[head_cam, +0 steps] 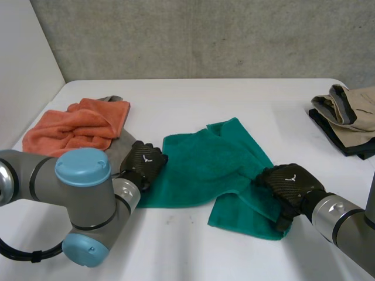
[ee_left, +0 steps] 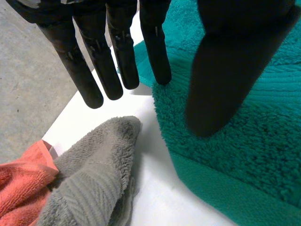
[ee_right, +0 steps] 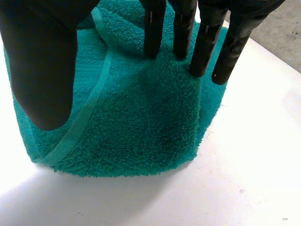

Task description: Fold the laundry.

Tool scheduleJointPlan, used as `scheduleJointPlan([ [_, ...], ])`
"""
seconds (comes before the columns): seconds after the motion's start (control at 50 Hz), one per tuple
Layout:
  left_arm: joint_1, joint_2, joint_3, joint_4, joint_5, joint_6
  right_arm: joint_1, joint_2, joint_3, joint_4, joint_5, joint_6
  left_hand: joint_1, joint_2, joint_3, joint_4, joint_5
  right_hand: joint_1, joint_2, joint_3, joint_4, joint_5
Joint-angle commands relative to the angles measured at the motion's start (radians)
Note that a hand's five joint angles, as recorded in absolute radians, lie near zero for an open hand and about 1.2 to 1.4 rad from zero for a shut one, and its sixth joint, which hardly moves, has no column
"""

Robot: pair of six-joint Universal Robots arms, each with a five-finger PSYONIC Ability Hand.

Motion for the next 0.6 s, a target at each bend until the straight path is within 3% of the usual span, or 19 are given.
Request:
scheduleJointPlan([
  [0.02, -0.004, -0.006, 0.004, -0.01, 0.003, -0.001, 0.0, 0.001, 0.003, 0.002, 0.003, 0.0, 0.076, 0.083, 0.084, 0.083, -0.002, 0.155, 0.143, 0.097, 0.098, 0.099],
  [0.24, -0.006, 0.123, -0.112, -0.058, 0.008, -0.009, -0.022, -0.004, 0.003, 0.0, 0.0, 0.0, -0.346, -0.34, -0.339, -0.34, -0.425, 0.155, 0.143, 0.097, 0.098, 0.099],
  [0.6, 0.055, 0.077, -0.083, -0.056, 0.046, -0.003, -0.022, 0.001, 0.006, 0.0, -0.002, 0.0, -0.265, -0.258, -0.257, -0.258, -0.343, 0.155, 0.143, 0.097, 0.098, 0.099],
])
